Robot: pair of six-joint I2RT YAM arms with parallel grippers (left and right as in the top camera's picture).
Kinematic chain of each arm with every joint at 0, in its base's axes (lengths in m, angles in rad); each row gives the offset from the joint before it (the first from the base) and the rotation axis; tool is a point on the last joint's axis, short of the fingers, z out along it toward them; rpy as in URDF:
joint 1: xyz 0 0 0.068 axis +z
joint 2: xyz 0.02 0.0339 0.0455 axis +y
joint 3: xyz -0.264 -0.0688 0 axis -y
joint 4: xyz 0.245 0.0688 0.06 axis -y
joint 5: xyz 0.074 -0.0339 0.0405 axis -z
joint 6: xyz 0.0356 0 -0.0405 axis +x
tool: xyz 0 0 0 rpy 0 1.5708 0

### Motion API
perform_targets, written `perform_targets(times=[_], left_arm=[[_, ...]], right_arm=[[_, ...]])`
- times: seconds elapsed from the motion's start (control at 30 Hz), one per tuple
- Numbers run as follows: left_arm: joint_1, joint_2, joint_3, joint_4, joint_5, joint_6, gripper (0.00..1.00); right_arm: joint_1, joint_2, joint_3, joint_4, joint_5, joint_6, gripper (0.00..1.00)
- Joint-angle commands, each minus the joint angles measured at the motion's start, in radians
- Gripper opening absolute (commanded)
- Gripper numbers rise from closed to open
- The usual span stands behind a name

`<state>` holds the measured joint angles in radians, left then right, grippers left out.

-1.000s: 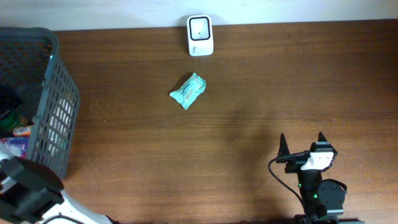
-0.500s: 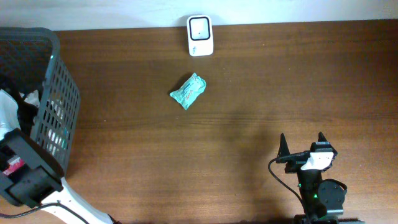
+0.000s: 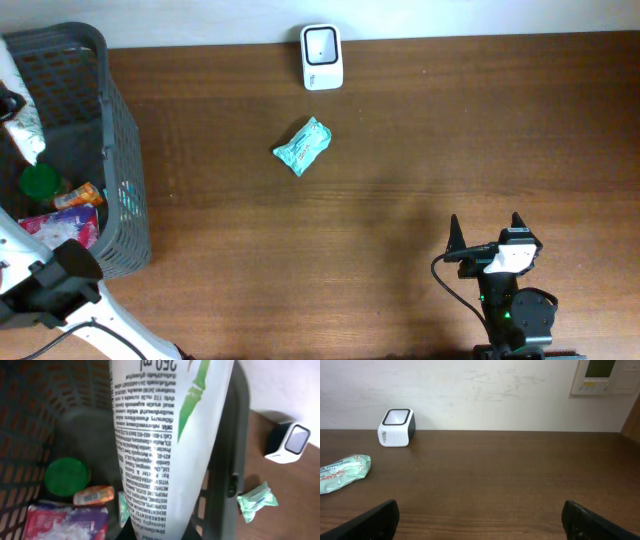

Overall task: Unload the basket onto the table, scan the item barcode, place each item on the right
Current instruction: 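Grasp the white-green tube in the basket with the left gripper, then place the white-green tube beside the tissue pack and withdraw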

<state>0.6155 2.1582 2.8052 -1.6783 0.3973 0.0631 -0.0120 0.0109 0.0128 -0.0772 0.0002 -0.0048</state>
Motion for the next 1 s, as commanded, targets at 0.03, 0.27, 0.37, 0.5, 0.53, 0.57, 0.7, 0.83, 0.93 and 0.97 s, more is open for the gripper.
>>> perform_targets(times=[0.03, 0.27, 0.37, 0.5, 0.53, 0.57, 0.7, 0.83, 0.93, 0.97], left_arm=[[0.001, -0.081, 0.05, 0.022, 0.217, -0.002, 0.0], [-0.295, -0.145, 0.024, -0.01, 0.498, -0.003, 0.0], [-0.6, -0.143, -0.047, -0.009, -0.008, -0.209, 0.0], [-0.938, -0.126, -0.318, 0.105, -0.448, -0.655, 0.0], [-0.992, -0.122, -0.412, 0.188, -0.446, -0.655, 0.0], [-1.044, -0.121, -0.525, 0.293, -0.447, -0.655, 0.0], [-1.181, -0.117, -0.934, 0.749, -0.451, -0.655, 0.0], [-1.231, -0.101, -1.199, 1.069, -0.485, -0.655, 0.0], [-1.231, -0.086, -1.252, 1.106, -0.51, -0.654, 0.1], [-1.231, -0.083, -1.253, 1.106, -0.51, -0.654, 0.27]], right_arm=[[0.005, -0.006, -0.007, -0.004, 0.005, -0.006, 0.99], [0.005, -0.006, -0.007, -0.005, 0.005, -0.006, 0.99], [0.005, -0.006, -0.007, -0.005, 0.005, -0.006, 0.99], [0.005, -0.006, -0.007, -0.005, 0.005, -0.006, 0.99], [0.005, -0.006, -0.007, -0.005, 0.005, -0.006, 0.99], [0.005, -0.006, -0.007, -0.005, 0.005, -0.006, 0.99], [0.005, -0.006, -0.007, -0.005, 0.005, -0.006, 0.99], [0.005, -0.006, -0.007, -0.005, 0.005, -0.006, 0.99], [0.005, -0.006, -0.007, -0.005, 0.005, -0.006, 0.99], [0.005, -0.006, -0.007, -0.005, 0.005, -0.006, 0.98]])
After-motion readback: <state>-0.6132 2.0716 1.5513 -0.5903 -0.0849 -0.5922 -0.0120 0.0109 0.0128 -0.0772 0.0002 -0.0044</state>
